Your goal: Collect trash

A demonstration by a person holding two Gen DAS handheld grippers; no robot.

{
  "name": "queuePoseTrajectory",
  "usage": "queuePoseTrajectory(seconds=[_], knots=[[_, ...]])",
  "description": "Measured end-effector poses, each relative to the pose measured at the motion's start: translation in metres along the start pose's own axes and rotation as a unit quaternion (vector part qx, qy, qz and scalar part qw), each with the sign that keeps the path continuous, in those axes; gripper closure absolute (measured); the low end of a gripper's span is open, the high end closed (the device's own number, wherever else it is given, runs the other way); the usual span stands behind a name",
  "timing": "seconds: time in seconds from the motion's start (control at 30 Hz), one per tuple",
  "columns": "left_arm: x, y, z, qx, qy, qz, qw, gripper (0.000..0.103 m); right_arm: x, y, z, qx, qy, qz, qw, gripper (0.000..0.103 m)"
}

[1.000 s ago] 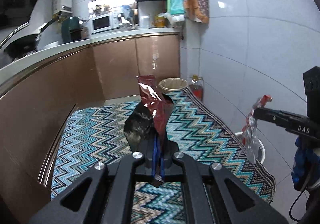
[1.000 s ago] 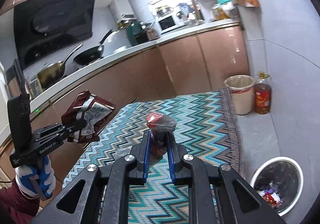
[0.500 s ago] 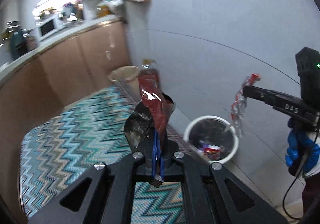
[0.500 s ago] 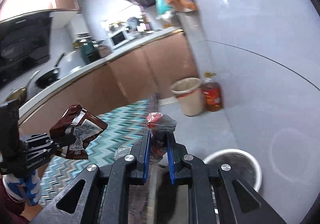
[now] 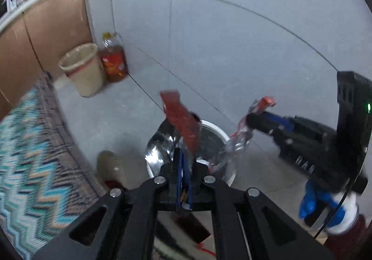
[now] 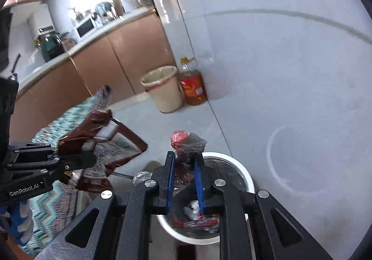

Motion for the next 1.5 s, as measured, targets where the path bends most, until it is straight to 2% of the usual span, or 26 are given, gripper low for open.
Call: queuePoseTrajectory(seconds=[0.13,0.2,0.23,0.27,0.33,0.57,0.67,0.73,0.83,1.0,1.1,1.33,1.5], knots=[[0.009,-0.005,-0.036,-0.017,0.018,0.017,0.9996,0.097,-0.005,-0.017,-0.024,-0.023,0.024,-0.004,0.999,0.085],[0.011,-0.004,-0.049,-0.022,0.022,0.027,0.9991,0.095,-0.009,-0.027,-0.035,-0.039,0.038,-0.006,0.999,0.073],[0.012,-0.003,-0.052,-0.027,0.023,0.033,0.9988,0.088,-0.012,-0.032,-0.039,-0.042,0.043,-0.009,0.998,0.068],[0.012,0.0,-0.053,-0.034,0.023,0.042,0.9983,0.075,-0.014,-0.036,-0.042,-0.044,0.047,-0.011,0.998,0.064],[0.01,0.003,-0.049,-0.038,0.014,0.051,0.9978,0.053,-0.018,-0.043,-0.046,-0.049,0.056,-0.013,0.997,0.063],[0.004,0.019,-0.019,-0.031,-0.008,0.063,0.9975,0.052,-0.029,-0.039,-0.036,-0.044,0.063,-0.018,0.997,0.058],[-0.002,0.028,0.002,-0.016,-0.028,0.057,0.9979,0.052,-0.026,-0.025,-0.025,-0.045,0.05,-0.008,0.998,0.049],[-0.01,0.033,0.017,0.009,-0.042,0.054,0.9976,0.052,-0.024,-0.009,-0.015,-0.05,0.038,0.002,0.998,0.045],[-0.022,0.034,0.033,0.035,-0.052,0.041,0.9972,0.052,-0.021,0.01,0.004,-0.062,0.017,0.022,0.998,0.033],[-0.038,0.04,0.063,0.044,-0.071,0.032,0.996,0.048,-0.013,0.043,0.039,-0.074,-0.028,0.049,0.996,0.01],[-0.05,0.043,0.083,0.05,-0.086,0.026,0.9947,0.042,-0.009,0.062,0.056,-0.081,-0.052,0.064,0.993,0.001],[-0.078,0.066,0.13,0.09,-0.124,0.025,0.9879,0.037,-0.011,0.102,0.082,-0.078,-0.075,0.087,0.99,0.0],[-0.096,0.084,0.162,0.122,-0.156,0.042,0.9792,0.035,-0.016,0.127,0.097,-0.07,-0.084,0.101,0.989,0.0]])
Point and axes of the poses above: each gripper's, at about its wrist camera, not at the fingertips, and z roughly against the way its jaws point, y to its left, x to its top, the point moved 5 cm from there along -z, roughly the way its jaws point, and after that the axes turned 2 degrees about z, right-handed, at the moved point
